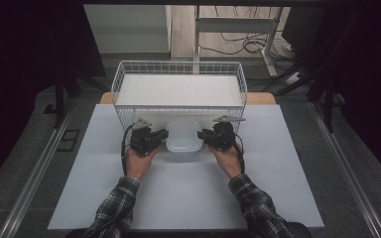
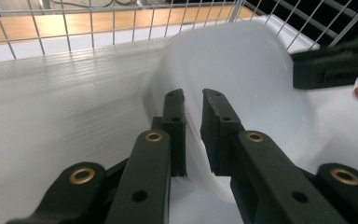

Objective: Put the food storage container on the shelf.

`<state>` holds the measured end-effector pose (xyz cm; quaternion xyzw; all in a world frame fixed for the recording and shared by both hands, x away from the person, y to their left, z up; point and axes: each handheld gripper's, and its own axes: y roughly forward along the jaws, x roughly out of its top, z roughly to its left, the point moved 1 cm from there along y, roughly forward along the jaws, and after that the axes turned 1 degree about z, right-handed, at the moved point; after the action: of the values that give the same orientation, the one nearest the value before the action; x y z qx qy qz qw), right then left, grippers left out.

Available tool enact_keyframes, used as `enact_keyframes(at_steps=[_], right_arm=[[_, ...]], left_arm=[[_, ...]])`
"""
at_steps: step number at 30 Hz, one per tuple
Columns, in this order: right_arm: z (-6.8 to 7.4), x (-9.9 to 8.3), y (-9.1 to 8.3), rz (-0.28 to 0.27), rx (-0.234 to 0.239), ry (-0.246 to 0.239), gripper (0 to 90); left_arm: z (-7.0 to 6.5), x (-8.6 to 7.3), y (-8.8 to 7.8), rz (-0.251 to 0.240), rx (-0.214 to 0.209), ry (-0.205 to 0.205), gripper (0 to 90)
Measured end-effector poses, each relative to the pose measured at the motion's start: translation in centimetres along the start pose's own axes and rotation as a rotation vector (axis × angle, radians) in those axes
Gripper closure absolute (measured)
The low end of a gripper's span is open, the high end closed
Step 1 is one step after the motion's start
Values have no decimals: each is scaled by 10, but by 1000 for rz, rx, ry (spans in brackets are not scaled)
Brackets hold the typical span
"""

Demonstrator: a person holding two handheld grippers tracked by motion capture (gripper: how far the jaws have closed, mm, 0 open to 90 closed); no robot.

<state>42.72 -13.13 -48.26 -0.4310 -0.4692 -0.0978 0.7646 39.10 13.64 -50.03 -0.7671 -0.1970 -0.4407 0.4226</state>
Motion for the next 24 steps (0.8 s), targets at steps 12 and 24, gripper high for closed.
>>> enact_keyframes(at_steps=[12, 24], right_arm=[[2, 15, 12, -39, -99, -50, 753], [10, 10, -13, -52, 9, -115, 893]], left_arm=[[2, 14, 14, -19, 113, 44, 746], [-4, 6, -16, -60, 25, 48, 593]])
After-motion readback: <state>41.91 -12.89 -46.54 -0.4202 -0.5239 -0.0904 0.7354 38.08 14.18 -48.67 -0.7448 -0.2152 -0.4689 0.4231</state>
